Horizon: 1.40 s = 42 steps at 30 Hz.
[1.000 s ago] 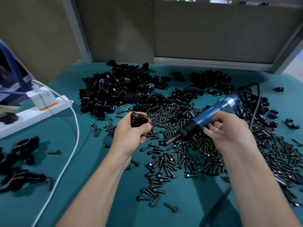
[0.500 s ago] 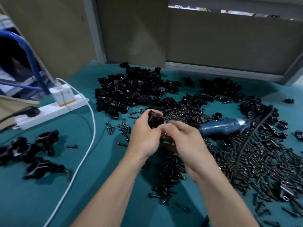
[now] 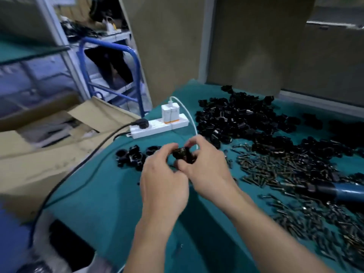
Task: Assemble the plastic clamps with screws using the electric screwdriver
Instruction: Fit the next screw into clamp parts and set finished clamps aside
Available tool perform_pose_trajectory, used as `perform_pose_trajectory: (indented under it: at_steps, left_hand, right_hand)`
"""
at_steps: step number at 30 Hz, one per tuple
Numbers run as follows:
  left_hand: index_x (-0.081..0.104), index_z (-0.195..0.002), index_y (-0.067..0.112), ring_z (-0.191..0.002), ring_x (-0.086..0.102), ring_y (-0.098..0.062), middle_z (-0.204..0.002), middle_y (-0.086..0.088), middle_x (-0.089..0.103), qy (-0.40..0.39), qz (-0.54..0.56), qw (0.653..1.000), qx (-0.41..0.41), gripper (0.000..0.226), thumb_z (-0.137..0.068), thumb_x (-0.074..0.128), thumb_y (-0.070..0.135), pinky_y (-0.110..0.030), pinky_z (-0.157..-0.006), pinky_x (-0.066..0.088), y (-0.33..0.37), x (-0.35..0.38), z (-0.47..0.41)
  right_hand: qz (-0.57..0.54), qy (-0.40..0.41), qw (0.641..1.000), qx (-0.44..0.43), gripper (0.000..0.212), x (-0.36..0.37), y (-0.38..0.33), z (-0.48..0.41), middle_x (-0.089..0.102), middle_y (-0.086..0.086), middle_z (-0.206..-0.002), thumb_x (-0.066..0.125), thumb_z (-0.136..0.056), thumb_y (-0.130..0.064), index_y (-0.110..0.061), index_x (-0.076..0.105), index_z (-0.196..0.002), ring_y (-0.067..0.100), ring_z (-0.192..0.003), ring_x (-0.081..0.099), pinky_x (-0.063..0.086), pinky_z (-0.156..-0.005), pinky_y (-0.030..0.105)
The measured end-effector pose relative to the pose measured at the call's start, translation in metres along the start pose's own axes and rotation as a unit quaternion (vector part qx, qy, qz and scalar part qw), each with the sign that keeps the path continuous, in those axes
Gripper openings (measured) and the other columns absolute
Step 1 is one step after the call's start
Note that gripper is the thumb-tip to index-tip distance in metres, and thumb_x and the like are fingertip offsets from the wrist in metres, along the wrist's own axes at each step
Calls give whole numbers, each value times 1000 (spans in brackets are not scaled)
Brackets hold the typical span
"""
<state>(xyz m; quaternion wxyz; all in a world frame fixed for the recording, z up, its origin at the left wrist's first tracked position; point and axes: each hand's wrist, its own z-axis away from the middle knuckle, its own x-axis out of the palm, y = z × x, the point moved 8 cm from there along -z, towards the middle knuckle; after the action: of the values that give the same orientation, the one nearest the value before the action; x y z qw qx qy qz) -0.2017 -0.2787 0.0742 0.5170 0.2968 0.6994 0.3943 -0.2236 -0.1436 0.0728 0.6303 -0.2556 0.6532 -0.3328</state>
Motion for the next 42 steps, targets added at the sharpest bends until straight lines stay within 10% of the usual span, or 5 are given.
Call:
perform_pose_trajectory:
  at_steps: [8,14,21,28,42]
  left_hand:
    - [24,-161,26,-134,52,-31,-151,-6,53,23,-56,988,-139,74,-96,57,14,-43,-108,42,-81,-38,-21]
    - [48,-153,18,-144,45,-22,-158,-2,48,54,-55,995,-66,55,-99,53,8,-35,-121,32,-78,-33,-30]
    - [57,-145,18,-149,36,-12,-151,8,52,126,51,975,174,59,-86,50,23,-17,-124,17,21,-5,8]
    - [61,-133,34,-121,49,-2,-127,16,57,-149,174,972,46,32,-103,52,26,-32,-108,44,80,150,8]
    - [66,-121,40,-92,60,13,-115,17,65,-140,110,984,21,39,-95,60,11,-5,-70,42,47,207,-19]
  right_hand:
    - [83,-123,981,-123,37,98,-60,-35,70,4,-109,66,-77,-8,-25,64,-110,31,-106,60,46,-80,34]
    - [124,-189,966,-123,69,98,-43,-35,44,-2,-159,53,-91,-12,-25,37,-157,21,-145,37,28,-118,30]
    - [4,152,983,-102,31,-64,-7,-45,73,-24,-71,56,-82,-20,-43,76,-83,0,-52,63,38,-48,3]
    - [339,-36,933,118,82,-113,95,-139,40,16,-158,66,-94,-20,-20,22,-163,35,-141,41,43,-110,41]
    - [43,179,982,36,28,-165,129,-103,69,-5,-82,71,-96,-18,-39,52,-102,17,-72,63,50,-58,32]
